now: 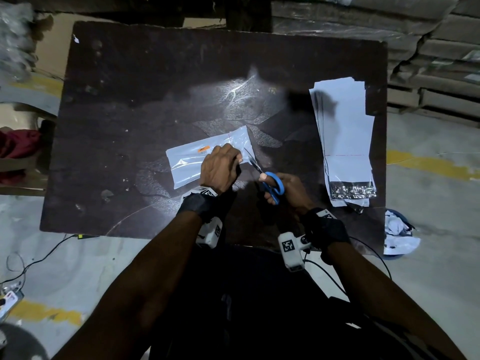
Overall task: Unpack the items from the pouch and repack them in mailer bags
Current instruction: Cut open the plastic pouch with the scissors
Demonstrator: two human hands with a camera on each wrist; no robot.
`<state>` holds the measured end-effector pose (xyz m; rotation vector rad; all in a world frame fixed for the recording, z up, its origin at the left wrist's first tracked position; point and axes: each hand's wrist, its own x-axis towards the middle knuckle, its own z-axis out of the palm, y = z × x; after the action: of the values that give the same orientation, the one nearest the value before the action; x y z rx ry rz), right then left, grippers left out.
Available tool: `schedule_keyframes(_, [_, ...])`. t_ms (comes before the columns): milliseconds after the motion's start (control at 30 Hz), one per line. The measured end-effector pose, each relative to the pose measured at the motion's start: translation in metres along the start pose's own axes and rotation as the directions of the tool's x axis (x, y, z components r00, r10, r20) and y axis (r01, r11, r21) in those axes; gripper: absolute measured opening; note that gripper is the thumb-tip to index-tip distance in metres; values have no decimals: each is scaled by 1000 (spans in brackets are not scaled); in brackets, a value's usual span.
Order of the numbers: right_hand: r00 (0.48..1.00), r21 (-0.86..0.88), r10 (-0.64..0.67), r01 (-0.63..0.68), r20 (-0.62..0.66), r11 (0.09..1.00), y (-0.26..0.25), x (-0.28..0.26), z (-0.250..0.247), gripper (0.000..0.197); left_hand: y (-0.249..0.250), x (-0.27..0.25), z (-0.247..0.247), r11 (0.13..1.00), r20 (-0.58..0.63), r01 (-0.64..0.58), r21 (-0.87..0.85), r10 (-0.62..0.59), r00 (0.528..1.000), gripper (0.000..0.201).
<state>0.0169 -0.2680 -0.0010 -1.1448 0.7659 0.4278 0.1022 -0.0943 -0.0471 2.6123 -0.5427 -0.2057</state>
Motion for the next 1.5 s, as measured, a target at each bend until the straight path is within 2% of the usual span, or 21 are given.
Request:
schedule_keyframes(133, [1000, -15, -13, 12, -28, 1000, 5, 1, 3, 38, -1, 0, 0, 1000, 28, 11, -6, -11, 1000, 14])
schedule_keyframes(233, [999, -6, -10, 10, -30, 1000, 8, 4, 3, 24, -2, 0, 1, 997, 43, 22, -72, -19, 999, 13])
schedule_keyframes(367, [1000, 14, -13, 13, -21, 1000, 10, 4, 2, 24, -5, 7, 0, 985, 49, 71, -158, -64, 997, 16])
schedule_keyframes(500, [999, 57, -8, 10, -42, 998, 9, 2, 3, 22, -6, 17, -3, 989, 118, 107, -102, -95, 988, 28])
schedule_keyframes(600, [998, 58, 4, 0, -61, 998, 4, 1, 3, 15, -5, 19, -1, 987, 91, 126, -101, -117, 989, 21])
schedule_keyframes(667, [998, 61, 3, 1, -65, 998, 0, 1, 2, 15, -2, 21, 1, 984, 63, 153, -96, -147, 987, 13])
schedule_keyframes(733, [998, 59, 2, 2, -70, 998, -4, 1, 0, 17, 1, 21, 2, 983, 46, 171, -75, -167, 985, 13])
schedule_keyframes(867, [999, 7, 7, -7, -34, 1000, -6, -2, -1, 20, 3, 22, 5, 992, 29, 117, 41, -118, 993, 13])
schedule_keyframes(1000, [999, -65, 38, -39, -18, 997, -4, -5, -1, 23, 5, 23, 5, 985, 78, 53, 167, -67, 995, 14])
schedule_keyframes(1300, [999, -25, 35, -34, 20, 999, -11, -3, 5, 27, 7, 23, -1, 977, 79, 38, 208, -55, 995, 20])
schedule_keyframes(1500, [993, -4, 78, -78, 87, 997, -15, -1, -1, 26, 5, 20, 0, 977, 31, 47, 207, -55, 998, 30])
